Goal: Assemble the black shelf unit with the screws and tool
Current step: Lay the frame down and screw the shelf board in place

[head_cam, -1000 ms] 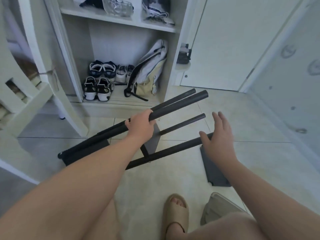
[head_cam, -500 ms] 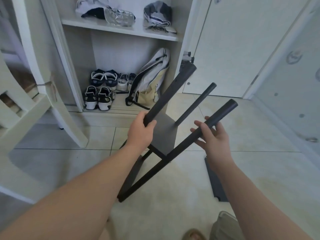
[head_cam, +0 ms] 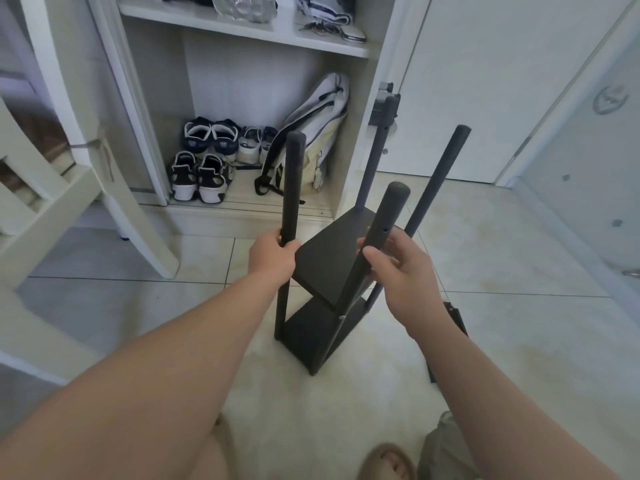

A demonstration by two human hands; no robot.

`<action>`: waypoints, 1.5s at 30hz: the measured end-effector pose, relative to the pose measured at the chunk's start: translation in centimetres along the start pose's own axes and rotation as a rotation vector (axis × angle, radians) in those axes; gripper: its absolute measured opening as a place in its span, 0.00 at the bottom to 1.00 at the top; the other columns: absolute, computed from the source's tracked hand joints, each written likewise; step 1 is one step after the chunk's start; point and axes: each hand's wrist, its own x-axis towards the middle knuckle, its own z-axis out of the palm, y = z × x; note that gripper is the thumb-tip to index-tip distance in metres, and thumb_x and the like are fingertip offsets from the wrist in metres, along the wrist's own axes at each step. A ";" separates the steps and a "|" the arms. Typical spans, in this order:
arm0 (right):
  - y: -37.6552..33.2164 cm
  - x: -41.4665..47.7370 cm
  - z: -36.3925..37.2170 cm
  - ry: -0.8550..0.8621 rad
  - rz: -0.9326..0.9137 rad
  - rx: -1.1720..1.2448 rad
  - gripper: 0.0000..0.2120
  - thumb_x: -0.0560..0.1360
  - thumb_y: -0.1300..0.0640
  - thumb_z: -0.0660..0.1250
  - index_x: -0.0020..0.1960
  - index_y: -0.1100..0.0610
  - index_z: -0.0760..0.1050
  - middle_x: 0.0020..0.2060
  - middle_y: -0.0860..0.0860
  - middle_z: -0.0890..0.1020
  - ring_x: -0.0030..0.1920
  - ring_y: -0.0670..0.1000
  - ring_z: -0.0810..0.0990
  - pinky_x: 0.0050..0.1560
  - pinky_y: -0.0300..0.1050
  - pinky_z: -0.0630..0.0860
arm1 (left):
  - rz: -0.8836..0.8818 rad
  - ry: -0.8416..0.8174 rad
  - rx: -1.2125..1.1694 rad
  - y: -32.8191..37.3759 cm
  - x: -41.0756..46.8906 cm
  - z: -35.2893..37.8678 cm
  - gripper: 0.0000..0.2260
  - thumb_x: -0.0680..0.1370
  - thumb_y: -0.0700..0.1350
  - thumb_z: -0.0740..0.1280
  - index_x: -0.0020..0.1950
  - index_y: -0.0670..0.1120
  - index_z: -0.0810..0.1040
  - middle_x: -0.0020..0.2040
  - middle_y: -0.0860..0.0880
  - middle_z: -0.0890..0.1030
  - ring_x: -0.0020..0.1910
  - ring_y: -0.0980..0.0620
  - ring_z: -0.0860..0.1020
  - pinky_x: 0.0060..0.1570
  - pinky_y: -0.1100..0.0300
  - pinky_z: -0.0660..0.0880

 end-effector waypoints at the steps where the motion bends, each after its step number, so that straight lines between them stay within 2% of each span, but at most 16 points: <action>1: 0.0 -0.1 0.0 -0.008 0.008 -0.004 0.09 0.81 0.57 0.67 0.60 0.47 0.78 0.51 0.40 0.84 0.56 0.45 0.83 0.62 0.50 0.80 | -0.007 -0.009 0.004 0.1 -0.1 -0.2 0.15 0.81 0.46 0.67 0.68 0.47 0.76 0.60 0.48 0.81 0.57 0.45 0.79 0.59 0.48 0.77; 5: -0.2 -0.5 0.0 -0.011 0.023 0.001 0.10 0.81 0.56 0.68 0.60 0.47 0.79 0.52 0.42 0.85 0.55 0.47 0.84 0.62 0.52 0.80 | -0.144 -0.034 0.159 0.4 -1.7 -0.9 0.30 0.77 0.40 0.71 0.76 0.46 0.63 0.71 0.43 0.67 0.65 0.39 0.74 0.64 0.47 0.75; 7: -0.3 -0.7 -0.2 0.004 0.031 0.002 0.10 0.81 0.56 0.68 0.61 0.48 0.79 0.52 0.43 0.86 0.55 0.48 0.84 0.62 0.54 0.80 | -0.122 -0.088 0.261 0.9 -3.1 -1.1 0.28 0.74 0.40 0.72 0.71 0.46 0.65 0.68 0.43 0.68 0.62 0.40 0.74 0.61 0.47 0.76; 9: -0.2 -1.2 -0.7 0.031 0.033 0.003 0.10 0.80 0.55 0.68 0.61 0.48 0.80 0.51 0.44 0.86 0.55 0.47 0.84 0.62 0.55 0.80 | 0.050 -0.276 0.349 1.3 -5.0 -0.6 0.27 0.74 0.42 0.74 0.71 0.49 0.68 0.67 0.47 0.71 0.62 0.45 0.75 0.59 0.52 0.76; 11: 0.0 -1.7 -1.2 0.073 0.038 0.007 0.09 0.80 0.55 0.69 0.59 0.45 0.80 0.48 0.42 0.86 0.54 0.45 0.83 0.61 0.55 0.80 | 0.206 -0.393 0.362 1.8 -7.0 0.6 0.26 0.74 0.47 0.74 0.70 0.54 0.70 0.61 0.53 0.74 0.55 0.52 0.78 0.50 0.60 0.74; 13: 0.3 -2.1 -1.8 0.122 0.059 0.000 0.08 0.80 0.53 0.68 0.58 0.44 0.79 0.48 0.41 0.85 0.53 0.42 0.83 0.61 0.53 0.80 | 0.277 -0.377 0.350 2.0 -8.3 2.3 0.19 0.77 0.52 0.72 0.66 0.55 0.71 0.52 0.58 0.75 0.47 0.55 0.78 0.40 0.63 0.71; 15: 0.8 -2.6 -2.3 0.159 0.091 -0.006 0.09 0.80 0.53 0.68 0.60 0.45 0.78 0.50 0.42 0.85 0.54 0.42 0.82 0.61 0.52 0.80 | 0.259 -0.298 0.341 2.2 -8.9 3.7 0.13 0.80 0.55 0.68 0.62 0.53 0.72 0.49 0.56 0.79 0.48 0.52 0.80 0.37 0.61 0.70; 18: 1.7 -3.3 -3.3 0.185 0.144 -0.027 0.09 0.81 0.52 0.67 0.61 0.46 0.77 0.51 0.44 0.84 0.55 0.44 0.81 0.58 0.48 0.79 | 0.213 -0.220 0.344 2.5 -9.0 4.9 0.11 0.81 0.54 0.66 0.58 0.50 0.73 0.52 0.49 0.81 0.51 0.46 0.81 0.42 0.56 0.74; 22: 2.7 -3.5 -4.7 0.220 0.198 -0.082 0.09 0.81 0.53 0.67 0.60 0.45 0.76 0.50 0.42 0.82 0.51 0.44 0.81 0.46 0.40 0.76 | 0.197 -0.242 0.376 2.8 -8.6 4.9 0.09 0.81 0.50 0.66 0.58 0.47 0.73 0.52 0.47 0.79 0.51 0.44 0.80 0.48 0.51 0.78; 25: 3.1 -3.1 -5.2 0.258 0.236 -0.106 0.14 0.81 0.53 0.66 0.66 0.49 0.75 0.51 0.43 0.81 0.53 0.49 0.81 0.51 0.48 0.79 | 0.220 -0.292 0.386 2.5 -7.4 3.0 0.09 0.81 0.50 0.67 0.59 0.50 0.74 0.51 0.49 0.80 0.50 0.47 0.81 0.50 0.52 0.80; 28: 3.5 -2.4 -5.2 0.290 0.249 -0.115 0.19 0.80 0.52 0.66 0.70 0.51 0.72 0.55 0.44 0.81 0.58 0.52 0.80 0.60 0.55 0.78 | 0.267 -0.373 0.402 1.9 -5.7 -0.8 0.04 0.79 0.51 0.69 0.49 0.57 0.74 0.45 0.56 0.79 0.44 0.54 0.80 0.43 0.58 0.77; 30: 4.0 -1.8 -5.0 0.296 0.260 -0.124 0.23 0.80 0.51 0.67 0.74 0.52 0.68 0.61 0.46 0.78 0.64 0.52 0.77 0.64 0.59 0.76 | 0.270 -0.434 0.426 1.4 -4.4 -3.9 0.07 0.79 0.50 0.70 0.45 0.58 0.73 0.41 0.58 0.79 0.41 0.55 0.80 0.42 0.60 0.75; 34: 4.8 -0.7 -4.4 0.291 0.298 -0.136 0.32 0.80 0.50 0.68 0.80 0.52 0.58 0.73 0.49 0.71 0.72 0.52 0.71 0.68 0.61 0.73 | 0.192 -0.447 0.372 -0.7 -2.4 -8.5 0.02 0.79 0.47 0.70 0.50 0.53 0.78 0.49 0.49 0.82 0.49 0.49 0.82 0.55 0.48 0.80; 36: 5.1 -0.2 -4.0 0.282 0.317 -0.129 0.33 0.80 0.49 0.68 0.80 0.52 0.57 0.74 0.48 0.70 0.70 0.52 0.72 0.64 0.60 0.76 | 0.179 -0.352 0.381 -1.7 -2.0 -9.5 0.05 0.81 0.48 0.67 0.56 0.52 0.77 0.55 0.47 0.82 0.52 0.49 0.81 0.59 0.47 0.78; 40: 5.4 1.0 -2.9 0.239 0.307 -0.184 0.12 0.81 0.56 0.63 0.65 0.51 0.73 0.58 0.47 0.79 0.56 0.55 0.80 0.54 0.57 0.80 | 0.154 -0.228 0.393 -2.5 -1.9 -9.5 0.15 0.83 0.52 0.64 0.69 0.51 0.72 0.59 0.52 0.78 0.55 0.49 0.78 0.57 0.54 0.75; 45: 5.8 1.8 -2.0 0.310 0.280 -0.239 0.14 0.82 0.60 0.59 0.67 0.55 0.74 0.55 0.47 0.79 0.44 0.51 0.78 0.35 0.41 0.70 | 0.079 -0.134 0.426 -2.6 -1.9 -8.2 0.18 0.83 0.54 0.61 0.71 0.47 0.71 0.59 0.45 0.80 0.57 0.43 0.79 0.55 0.52 0.75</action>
